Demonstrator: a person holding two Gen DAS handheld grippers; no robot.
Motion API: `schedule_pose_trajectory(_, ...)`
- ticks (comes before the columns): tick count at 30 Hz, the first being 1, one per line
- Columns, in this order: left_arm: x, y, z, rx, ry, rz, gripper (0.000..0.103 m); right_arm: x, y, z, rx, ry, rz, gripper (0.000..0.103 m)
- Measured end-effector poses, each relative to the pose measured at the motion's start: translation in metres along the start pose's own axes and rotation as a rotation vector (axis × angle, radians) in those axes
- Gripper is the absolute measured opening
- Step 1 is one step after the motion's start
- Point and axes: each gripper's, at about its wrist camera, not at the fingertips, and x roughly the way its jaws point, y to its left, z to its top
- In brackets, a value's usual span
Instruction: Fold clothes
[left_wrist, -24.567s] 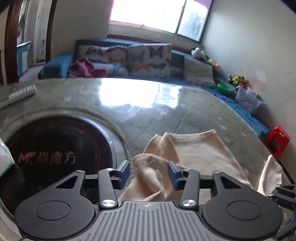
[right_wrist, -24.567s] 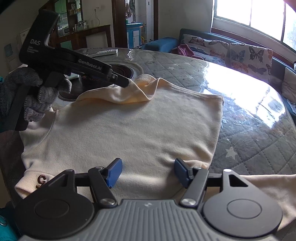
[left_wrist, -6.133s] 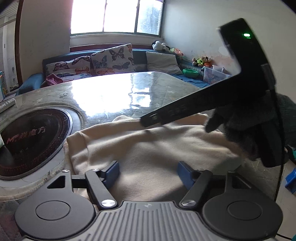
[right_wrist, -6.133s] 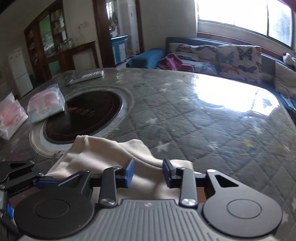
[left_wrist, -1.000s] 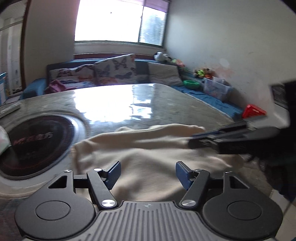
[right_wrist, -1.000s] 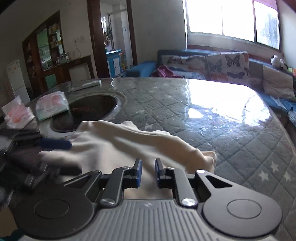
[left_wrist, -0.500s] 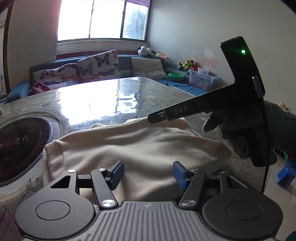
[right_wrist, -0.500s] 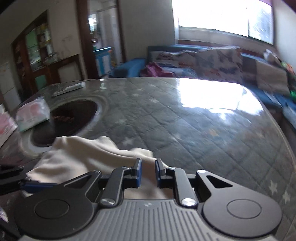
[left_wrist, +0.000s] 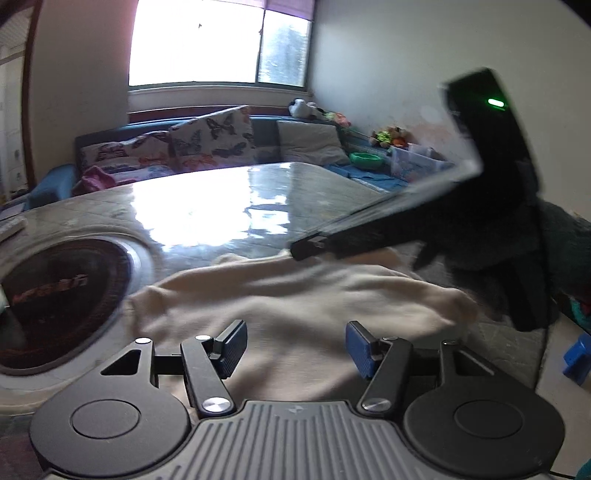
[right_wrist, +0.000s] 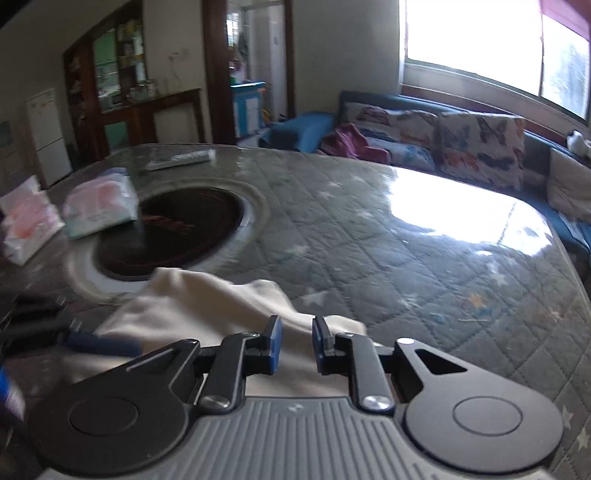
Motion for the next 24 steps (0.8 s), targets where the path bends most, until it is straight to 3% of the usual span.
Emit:
schedule_pose_trajectory(7,-0.003,0.038,-0.006,-0.098,0.035,0.097,0.061,-0.002,0.032,-0.015,-0.072,0.010,0.042,0.022)
schedule_pose_trajectory(24,-0.016,0.074,-0.011,-0.240,0.046,0.193,0.061,0.002,0.067,-0.018,-0.097,0.000,0.098,0.023)
